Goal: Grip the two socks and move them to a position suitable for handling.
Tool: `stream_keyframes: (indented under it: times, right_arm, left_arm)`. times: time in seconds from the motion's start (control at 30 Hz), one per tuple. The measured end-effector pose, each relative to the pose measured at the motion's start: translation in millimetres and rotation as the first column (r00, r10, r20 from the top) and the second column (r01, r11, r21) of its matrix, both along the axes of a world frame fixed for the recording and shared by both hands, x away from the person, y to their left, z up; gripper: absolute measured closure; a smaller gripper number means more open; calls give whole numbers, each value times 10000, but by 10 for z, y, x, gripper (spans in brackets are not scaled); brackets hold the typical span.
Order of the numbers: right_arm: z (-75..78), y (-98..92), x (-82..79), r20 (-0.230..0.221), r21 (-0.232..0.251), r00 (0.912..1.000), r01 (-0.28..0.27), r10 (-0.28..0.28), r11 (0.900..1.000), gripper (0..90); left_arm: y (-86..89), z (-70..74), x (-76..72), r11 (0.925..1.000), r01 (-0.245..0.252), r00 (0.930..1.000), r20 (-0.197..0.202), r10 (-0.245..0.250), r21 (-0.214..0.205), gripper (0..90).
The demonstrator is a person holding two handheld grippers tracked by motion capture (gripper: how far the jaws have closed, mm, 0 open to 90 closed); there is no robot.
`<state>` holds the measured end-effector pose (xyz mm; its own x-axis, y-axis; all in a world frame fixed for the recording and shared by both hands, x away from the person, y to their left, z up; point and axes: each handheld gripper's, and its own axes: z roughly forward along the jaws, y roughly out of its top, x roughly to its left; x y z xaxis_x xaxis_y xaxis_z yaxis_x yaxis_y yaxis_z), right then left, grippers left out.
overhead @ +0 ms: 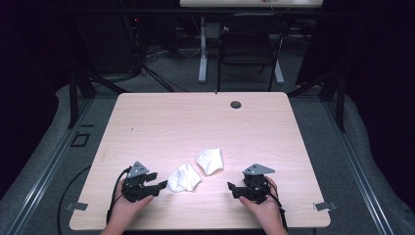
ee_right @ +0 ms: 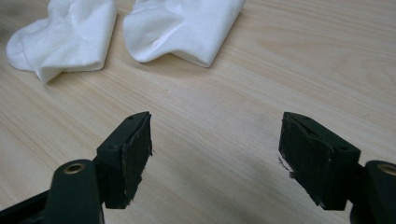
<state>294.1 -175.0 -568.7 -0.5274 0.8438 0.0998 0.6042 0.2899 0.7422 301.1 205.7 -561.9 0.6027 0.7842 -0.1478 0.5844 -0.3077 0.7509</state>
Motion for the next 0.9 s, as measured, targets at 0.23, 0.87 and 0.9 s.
stream_keyframes:
  times: [0.23, 0.87, 0.9]
  right_arm:
    - [-31, 26, 11, -151, -132, 9999, -54, 52, 9999, 189]
    - [16, 111, -47, 132, -441, 9992, -371, 377, 9983, 307]
    - [16, 111, -47, 132, -441, 9992, -371, 377, 9983, 307]
  left_arm:
    - [-25, 1, -15, 10000, 36, 10000, 89, -36, -8, 437]
    - [-293, -7, -102, 9996, 258, 9995, 180, -260, 144, 473]
    - [-293, -7, -102, 9996, 258, 9995, 180, -260, 144, 474]
